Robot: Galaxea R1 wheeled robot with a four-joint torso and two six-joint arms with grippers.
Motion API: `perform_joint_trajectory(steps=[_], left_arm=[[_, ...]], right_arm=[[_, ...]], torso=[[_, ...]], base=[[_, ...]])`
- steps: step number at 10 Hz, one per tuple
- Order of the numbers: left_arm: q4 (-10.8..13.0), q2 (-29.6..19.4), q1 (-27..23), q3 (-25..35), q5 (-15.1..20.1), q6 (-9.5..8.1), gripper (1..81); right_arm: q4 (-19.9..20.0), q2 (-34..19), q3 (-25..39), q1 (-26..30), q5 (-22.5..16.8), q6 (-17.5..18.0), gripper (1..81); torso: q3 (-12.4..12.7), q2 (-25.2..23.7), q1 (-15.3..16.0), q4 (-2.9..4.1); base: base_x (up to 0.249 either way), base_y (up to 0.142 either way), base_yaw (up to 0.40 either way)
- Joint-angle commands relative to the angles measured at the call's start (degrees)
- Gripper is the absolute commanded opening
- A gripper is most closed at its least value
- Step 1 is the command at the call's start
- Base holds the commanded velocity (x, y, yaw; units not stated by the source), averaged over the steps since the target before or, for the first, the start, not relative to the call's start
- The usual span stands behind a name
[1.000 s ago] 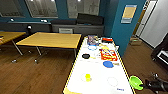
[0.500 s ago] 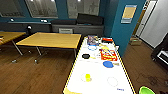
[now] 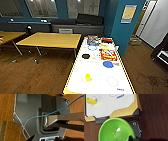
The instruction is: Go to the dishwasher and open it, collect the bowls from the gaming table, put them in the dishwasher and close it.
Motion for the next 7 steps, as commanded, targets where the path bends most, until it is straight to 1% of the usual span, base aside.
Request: perform_joint_trajectory(steps=[1, 2, 3, 5, 7], left_arm=[[0.4, -6.4, -1.9, 9.6, 4.0, 0.26, 81.1], [0.3, -10.2, -1.9, 15.3, 3.7, 0.26, 81.1], [0.3, -14.3, -2.1, 21.1, 3.4, 0.35, 81.1], [0.3, -20.0, -3.0, 28.0, 3.4, 0.35, 81.1], [0.3, -25.2, -4.3, 34.2, 3.3, 0.35, 81.1]], right_arm=[[9.2, -3.1, 0.9, -9.3, 5.8, -10.3, 1.0], [8.7, -2.1, 0.8, -15.5, 10.0, -12.8, 1.0], [7.8, -0.2, 0.2, -21.0, 15.2, -15.7, 1.0], [7.5, 5.8, -4.1, -29.2, 22.5, -16.2, 1.0], [7.2, 10.0, -6.2, -34.7, 29.2, -16.2, 1.0]], torso=[[0.0, 0.0, 0.0, 0.0], [0.0, 0.0, 0.0, 0.0], [0.0, 0.0, 0.0, 0.0], [0.0, 0.0, 0.0, 0.0], [0.0, 0.0, 0.0, 0.0]], base=[[0.0, 0.0, 0.0], [0.0, 0.0, 0.0], [0.0, 0.0, 0.0], [0.0, 0.0, 0.0], [0.0, 0.0, 0.0]])
